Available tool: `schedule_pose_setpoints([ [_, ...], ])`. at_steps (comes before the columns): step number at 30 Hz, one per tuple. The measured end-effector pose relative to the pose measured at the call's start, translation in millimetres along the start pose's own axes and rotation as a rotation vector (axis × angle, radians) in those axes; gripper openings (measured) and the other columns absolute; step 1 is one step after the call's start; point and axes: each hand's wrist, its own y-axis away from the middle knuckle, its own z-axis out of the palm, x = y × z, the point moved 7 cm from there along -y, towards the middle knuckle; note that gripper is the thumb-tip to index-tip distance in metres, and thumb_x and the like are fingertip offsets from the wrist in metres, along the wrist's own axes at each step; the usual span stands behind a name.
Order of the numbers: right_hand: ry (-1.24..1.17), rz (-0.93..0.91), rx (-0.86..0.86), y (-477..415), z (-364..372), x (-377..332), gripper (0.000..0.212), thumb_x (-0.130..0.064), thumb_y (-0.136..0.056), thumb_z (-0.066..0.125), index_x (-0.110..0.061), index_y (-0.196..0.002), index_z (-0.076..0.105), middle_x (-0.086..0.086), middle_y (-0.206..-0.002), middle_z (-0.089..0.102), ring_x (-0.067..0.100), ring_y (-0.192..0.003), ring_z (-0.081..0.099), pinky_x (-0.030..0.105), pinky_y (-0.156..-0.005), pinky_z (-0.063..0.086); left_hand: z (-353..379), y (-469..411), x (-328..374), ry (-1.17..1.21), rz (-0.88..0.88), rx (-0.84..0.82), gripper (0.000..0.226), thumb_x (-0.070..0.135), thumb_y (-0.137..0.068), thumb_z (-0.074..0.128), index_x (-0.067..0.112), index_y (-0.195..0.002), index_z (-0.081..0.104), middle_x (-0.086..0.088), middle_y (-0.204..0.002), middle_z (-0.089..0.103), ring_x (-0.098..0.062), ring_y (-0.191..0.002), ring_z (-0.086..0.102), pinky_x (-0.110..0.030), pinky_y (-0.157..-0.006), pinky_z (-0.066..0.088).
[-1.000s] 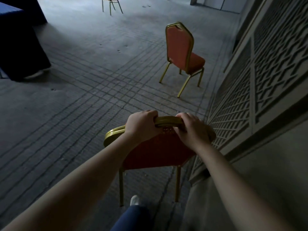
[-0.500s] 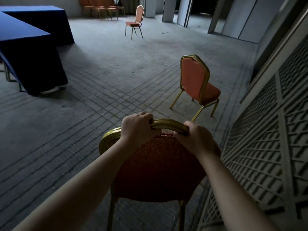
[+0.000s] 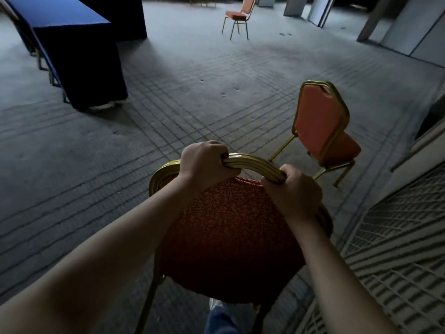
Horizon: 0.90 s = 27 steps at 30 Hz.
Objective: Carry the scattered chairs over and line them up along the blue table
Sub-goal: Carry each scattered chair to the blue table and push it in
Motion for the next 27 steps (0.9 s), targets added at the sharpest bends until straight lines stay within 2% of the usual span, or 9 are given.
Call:
schedule_pose_setpoints([
  [5, -0.018, -0.07, -0.09, -55.3, 29.6, -26.7, 0.033, -0.047, -0.077, 0.065, -0.017, -0.064, 0.056, -0.004, -0.053, 0.055, 0.017, -0.052, 0.053, 0.025, -0.048, 0.028, -3.0, -34.5, -37.4, 0.005, -0.047, -0.021, 0.039, 0.065, -0.062, 0.054, 0.027, -0.057, 0.054, 0.014, -0.061, 0.049, -0.011, -0.055, 0.051, -0.023, -0.055, 0.027],
  [9, -0.038, -0.244, -0.138, -95.9, 59.5, -97.1, 0.034, -0.05, -0.075, 0.064, -0.017, -0.067, 0.06, -0.003, -0.056, 0.058, 0.015, -0.054, 0.047, 0.026, -0.051, 0.029, -35.4, -33.6, -97.7, -0.056, -0.175, 0.058, 0.034, 0.059, -0.067, 0.066, 0.028, -0.058, 0.056, 0.014, -0.06, 0.047, -0.009, -0.055, 0.047, -0.023, -0.053, 0.028],
  [12, -0.085, -0.395, -0.159, -119.5, 85.4, -166.5, 0.036, -0.051, -0.073, 0.065, -0.016, -0.065, 0.058, -0.005, -0.053, 0.05, 0.014, -0.053, 0.043, 0.026, -0.049, 0.024, -74.9, -28.3, -147.1, -0.126, -0.313, 0.153, 0.036, 0.059, -0.066, 0.064, 0.03, -0.055, 0.046, 0.012, -0.059, 0.044, -0.01, -0.056, 0.045, -0.023, -0.054, 0.029],
  [15, -0.132, -0.523, -0.152, -138.8, 109.2, -227.5, 0.032, -0.049, -0.072, 0.067, -0.019, -0.065, 0.059, -0.008, -0.053, 0.046, 0.013, -0.054, 0.043, 0.025, -0.049, 0.024, -104.3, -26.2, -192.9, -0.195, -0.425, 0.192, 0.036, 0.059, -0.064, 0.063, 0.024, -0.057, 0.056, 0.011, -0.061, 0.047, -0.012, -0.06, 0.051, -0.023, -0.056, 0.031],
  [17, -0.167, -0.618, -0.164, -151.3, 133.8, -274.8, 0.03, -0.049, -0.074, 0.067, -0.019, -0.067, 0.063, -0.009, -0.054, 0.05, 0.013, -0.053, 0.047, 0.022, -0.048, 0.025, -124.4, -25.4, -230.4, -0.241, -0.489, 0.229, 0.035, 0.055, -0.064, 0.065, 0.02, -0.061, 0.063, 0.009, -0.063, 0.056, -0.014, -0.061, 0.055, -0.023, -0.056, 0.032],
  [21, -0.253, -0.759, -0.223, -180.2, 196.2, -378.6, 0.027, -0.047, -0.077, 0.067, -0.021, -0.07, 0.066, -0.009, -0.057, 0.054, 0.013, -0.054, 0.053, 0.022, -0.05, 0.03, -165.8, -34.4, -322.4, -0.319, -0.576, 0.277, 0.035, 0.055, -0.066, 0.064, 0.02, -0.064, 0.066, 0.008, -0.064, 0.06, -0.011, -0.059, 0.055, -0.023, -0.053, 0.036],
  [27, -0.32, -0.776, -0.293, -234.4, 284.6, -512.5, 0.025, -0.048, -0.074, 0.068, -0.023, -0.076, 0.067, -0.005, -0.067, 0.064, 0.02, -0.068, 0.062, 0.027, -0.06, 0.037, -217.8, -81.2, -457.3, -0.391, -0.67, 0.259, 0.039, 0.059, -0.063, 0.059, 0.023, -0.07, 0.07, 0.009, -0.066, 0.062, -0.008, -0.063, 0.056, -0.024, -0.057, 0.044],
])
